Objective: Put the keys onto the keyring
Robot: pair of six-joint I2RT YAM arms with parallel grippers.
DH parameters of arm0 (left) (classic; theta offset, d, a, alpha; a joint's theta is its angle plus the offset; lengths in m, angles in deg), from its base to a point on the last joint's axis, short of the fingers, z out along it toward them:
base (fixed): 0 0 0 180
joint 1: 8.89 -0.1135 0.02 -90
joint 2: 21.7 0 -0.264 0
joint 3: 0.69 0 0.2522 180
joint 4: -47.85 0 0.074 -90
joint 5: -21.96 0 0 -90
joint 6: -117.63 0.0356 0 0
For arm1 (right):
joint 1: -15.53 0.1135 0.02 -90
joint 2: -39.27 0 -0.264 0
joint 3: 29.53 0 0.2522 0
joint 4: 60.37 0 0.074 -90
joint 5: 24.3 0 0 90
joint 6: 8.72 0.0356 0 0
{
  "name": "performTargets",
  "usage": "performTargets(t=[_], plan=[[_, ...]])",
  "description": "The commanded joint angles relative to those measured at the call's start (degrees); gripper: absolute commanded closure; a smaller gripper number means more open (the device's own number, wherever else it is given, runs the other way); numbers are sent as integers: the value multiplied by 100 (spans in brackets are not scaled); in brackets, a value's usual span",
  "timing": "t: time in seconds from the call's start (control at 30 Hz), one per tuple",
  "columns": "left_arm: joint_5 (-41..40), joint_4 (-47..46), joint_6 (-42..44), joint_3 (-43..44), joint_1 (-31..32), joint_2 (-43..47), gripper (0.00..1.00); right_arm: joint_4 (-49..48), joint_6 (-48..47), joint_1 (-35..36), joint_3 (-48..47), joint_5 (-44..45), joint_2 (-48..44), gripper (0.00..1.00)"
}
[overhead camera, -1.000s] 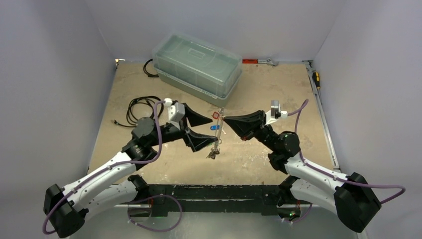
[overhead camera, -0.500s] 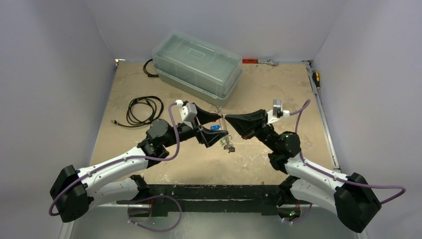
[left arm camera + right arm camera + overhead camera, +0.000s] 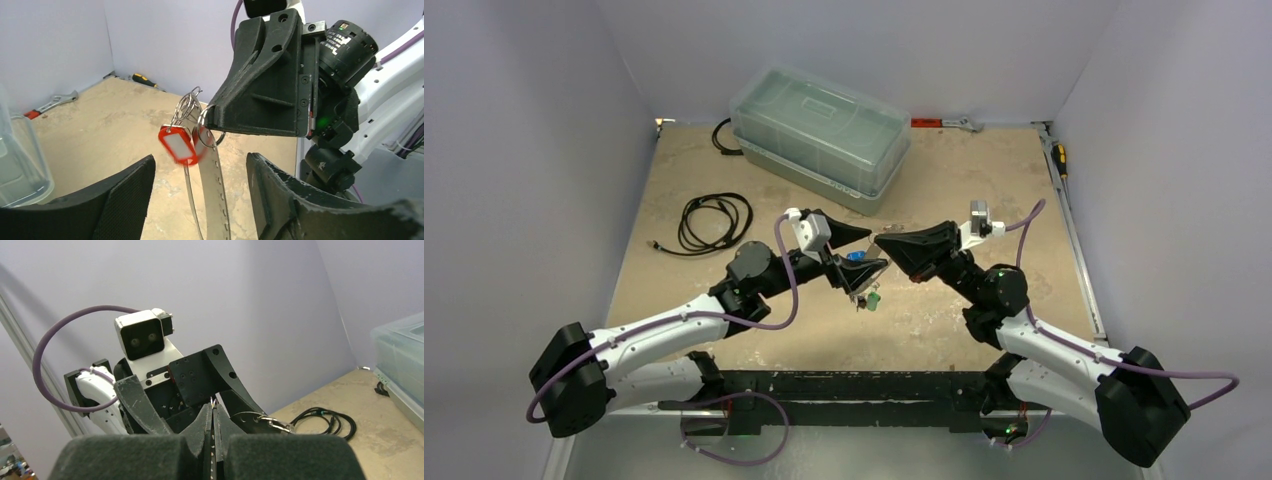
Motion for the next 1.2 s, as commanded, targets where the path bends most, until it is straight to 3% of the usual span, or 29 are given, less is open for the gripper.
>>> performTargets(t=[0.0, 0.17, 0.53, 0.67, 0.9, 1.17], plan=[[-197, -69, 539, 195, 42, 256, 37, -479, 63, -8, -8, -252, -87, 100], [-266, 339, 852, 330, 42, 364, 54, -804, 308, -4, 105, -397, 37, 100], [-101, 327, 972, 335, 42, 355, 78, -1102, 568, 33, 250, -564, 187, 100], [-82, 465, 1042, 358, 42, 465, 100, -1200, 598, 38, 408, -684, 180, 100], [36, 1280, 954, 682, 42, 651, 100, -636, 323, 27, 531, -1045, -39, 98], [39, 2831, 914, 1380, 44, 736, 100, 1178, -554, -1, 330, -751, -994, 66]])
